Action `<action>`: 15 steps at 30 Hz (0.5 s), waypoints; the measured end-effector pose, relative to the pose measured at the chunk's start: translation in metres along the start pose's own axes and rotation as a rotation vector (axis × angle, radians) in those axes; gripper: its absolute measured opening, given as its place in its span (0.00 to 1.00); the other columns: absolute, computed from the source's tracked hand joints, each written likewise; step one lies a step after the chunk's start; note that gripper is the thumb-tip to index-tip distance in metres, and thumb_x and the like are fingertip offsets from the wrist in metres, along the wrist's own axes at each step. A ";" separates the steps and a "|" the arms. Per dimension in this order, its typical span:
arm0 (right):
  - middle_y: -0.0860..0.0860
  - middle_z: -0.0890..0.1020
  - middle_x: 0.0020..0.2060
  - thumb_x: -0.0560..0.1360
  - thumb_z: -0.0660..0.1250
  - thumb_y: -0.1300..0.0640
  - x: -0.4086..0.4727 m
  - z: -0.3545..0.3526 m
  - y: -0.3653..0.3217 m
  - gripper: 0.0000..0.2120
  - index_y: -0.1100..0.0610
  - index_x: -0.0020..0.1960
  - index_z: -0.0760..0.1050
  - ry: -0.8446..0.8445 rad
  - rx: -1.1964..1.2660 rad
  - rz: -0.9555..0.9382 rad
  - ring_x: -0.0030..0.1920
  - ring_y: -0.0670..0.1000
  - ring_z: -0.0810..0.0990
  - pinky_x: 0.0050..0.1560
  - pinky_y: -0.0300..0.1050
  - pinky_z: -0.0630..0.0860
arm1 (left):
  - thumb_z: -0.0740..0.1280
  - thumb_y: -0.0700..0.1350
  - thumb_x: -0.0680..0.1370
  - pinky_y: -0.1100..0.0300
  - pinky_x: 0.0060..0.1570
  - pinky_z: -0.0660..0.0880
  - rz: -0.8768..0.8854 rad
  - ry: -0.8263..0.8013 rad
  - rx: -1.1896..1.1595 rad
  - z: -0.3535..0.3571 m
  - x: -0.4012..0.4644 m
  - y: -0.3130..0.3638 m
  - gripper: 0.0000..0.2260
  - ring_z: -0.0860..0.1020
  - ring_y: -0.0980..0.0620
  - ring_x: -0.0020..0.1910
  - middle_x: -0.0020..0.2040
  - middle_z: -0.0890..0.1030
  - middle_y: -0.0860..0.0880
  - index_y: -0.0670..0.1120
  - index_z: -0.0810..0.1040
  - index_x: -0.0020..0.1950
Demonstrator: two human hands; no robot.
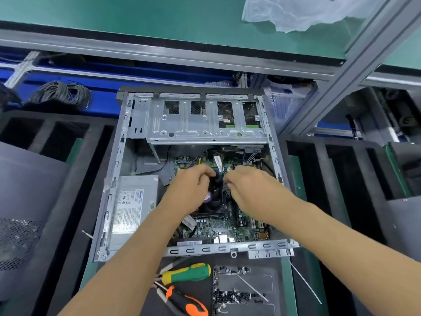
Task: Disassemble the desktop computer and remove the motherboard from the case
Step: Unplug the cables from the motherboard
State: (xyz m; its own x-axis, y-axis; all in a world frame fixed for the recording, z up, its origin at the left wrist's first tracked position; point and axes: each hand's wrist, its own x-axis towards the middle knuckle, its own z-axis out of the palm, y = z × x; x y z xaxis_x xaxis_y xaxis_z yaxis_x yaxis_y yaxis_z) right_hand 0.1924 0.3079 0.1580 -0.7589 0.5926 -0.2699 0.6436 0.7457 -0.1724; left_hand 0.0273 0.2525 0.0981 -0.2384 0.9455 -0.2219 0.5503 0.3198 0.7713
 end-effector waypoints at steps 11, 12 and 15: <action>0.57 0.54 0.79 0.81 0.59 0.46 0.013 0.055 -0.013 0.24 0.54 0.74 0.64 0.258 -0.068 -0.007 0.70 0.59 0.64 0.61 0.55 0.70 | 0.59 0.40 0.80 0.47 0.60 0.70 -0.220 -0.067 0.546 -0.013 0.066 0.000 0.08 0.71 0.38 0.60 0.59 0.76 0.39 0.43 0.74 0.57; 0.57 0.55 0.78 0.81 0.58 0.46 0.014 0.054 -0.012 0.22 0.55 0.71 0.68 0.261 -0.071 -0.011 0.70 0.59 0.64 0.62 0.55 0.70 | 0.59 0.38 0.79 0.47 0.60 0.71 -0.210 -0.110 0.516 -0.012 0.072 -0.001 0.09 0.73 0.38 0.58 0.59 0.77 0.38 0.43 0.74 0.57; 0.58 0.56 0.78 0.82 0.57 0.49 0.016 0.057 -0.008 0.18 0.60 0.65 0.71 0.157 -0.142 0.013 0.70 0.61 0.63 0.63 0.56 0.67 | 0.57 0.37 0.80 0.54 0.61 0.71 -0.186 -0.208 0.581 -0.011 0.086 -0.006 0.16 0.74 0.40 0.62 0.65 0.75 0.39 0.41 0.73 0.67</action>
State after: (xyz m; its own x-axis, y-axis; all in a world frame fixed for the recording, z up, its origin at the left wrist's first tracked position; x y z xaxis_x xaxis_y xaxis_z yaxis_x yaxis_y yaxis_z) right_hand 0.1810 0.2941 0.1008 -0.7638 0.6344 -0.1189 0.6415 0.7665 -0.0313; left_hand -0.0059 0.3310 0.0809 -0.2438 0.8445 -0.4768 0.8724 0.4058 0.2726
